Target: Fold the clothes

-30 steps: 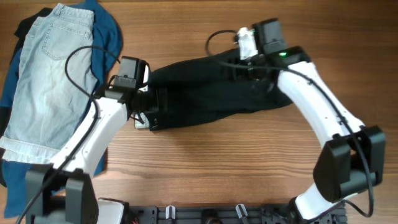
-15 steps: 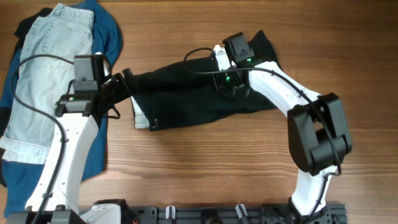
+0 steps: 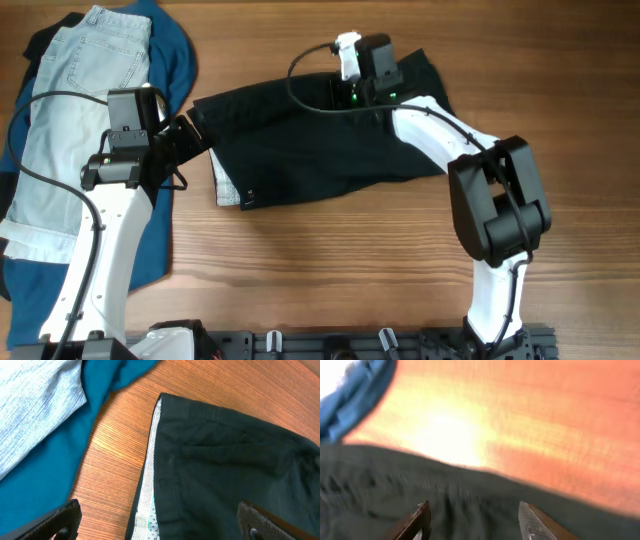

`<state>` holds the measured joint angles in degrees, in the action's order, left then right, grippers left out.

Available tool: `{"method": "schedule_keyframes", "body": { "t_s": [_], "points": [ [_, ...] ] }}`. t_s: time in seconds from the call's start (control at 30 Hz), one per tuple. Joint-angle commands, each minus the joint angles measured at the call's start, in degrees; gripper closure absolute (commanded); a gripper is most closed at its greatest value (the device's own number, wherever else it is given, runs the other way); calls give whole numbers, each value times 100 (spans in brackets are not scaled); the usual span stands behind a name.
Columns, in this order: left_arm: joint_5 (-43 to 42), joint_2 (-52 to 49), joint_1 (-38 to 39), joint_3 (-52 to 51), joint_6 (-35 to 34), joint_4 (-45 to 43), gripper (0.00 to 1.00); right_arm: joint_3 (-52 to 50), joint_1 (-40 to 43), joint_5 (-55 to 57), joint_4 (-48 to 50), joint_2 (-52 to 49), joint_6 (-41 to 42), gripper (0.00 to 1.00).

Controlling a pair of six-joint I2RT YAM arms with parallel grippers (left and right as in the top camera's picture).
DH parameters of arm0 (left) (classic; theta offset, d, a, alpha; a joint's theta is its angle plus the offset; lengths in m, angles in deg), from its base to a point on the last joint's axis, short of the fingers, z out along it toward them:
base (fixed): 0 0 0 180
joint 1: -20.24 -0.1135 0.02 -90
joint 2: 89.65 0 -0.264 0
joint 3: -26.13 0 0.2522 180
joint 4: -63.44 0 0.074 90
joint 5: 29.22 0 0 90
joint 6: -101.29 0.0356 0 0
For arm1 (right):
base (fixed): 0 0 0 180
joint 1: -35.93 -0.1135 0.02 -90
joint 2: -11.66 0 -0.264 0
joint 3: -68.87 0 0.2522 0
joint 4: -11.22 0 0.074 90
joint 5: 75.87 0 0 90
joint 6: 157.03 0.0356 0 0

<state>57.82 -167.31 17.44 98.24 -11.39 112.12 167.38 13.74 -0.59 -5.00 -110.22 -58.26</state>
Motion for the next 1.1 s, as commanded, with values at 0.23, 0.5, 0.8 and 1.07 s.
{"method": "schedule_keyframes", "body": {
  "t_s": [0.23, 0.5, 0.8, 1.07],
  "points": [
    [-50, -186, -31, 46, -4, 208, 0, 610, 861, -319, -1932, 831, 173, 0],
    [-538, -1561, -33, -42, 752, 83, 0, 516, 1932, -190, -4098, 1523, -463, 0],
    [-619, -1779, -540, -31, 1362, -17, 0, -433, 1950, -166, -3644, 874, -555, 46],
    [-1154, -1781, -855, -31, 1803, 76, 0, -553, 1965, 433, -2979, 365, -254, 89]
  ]
}}
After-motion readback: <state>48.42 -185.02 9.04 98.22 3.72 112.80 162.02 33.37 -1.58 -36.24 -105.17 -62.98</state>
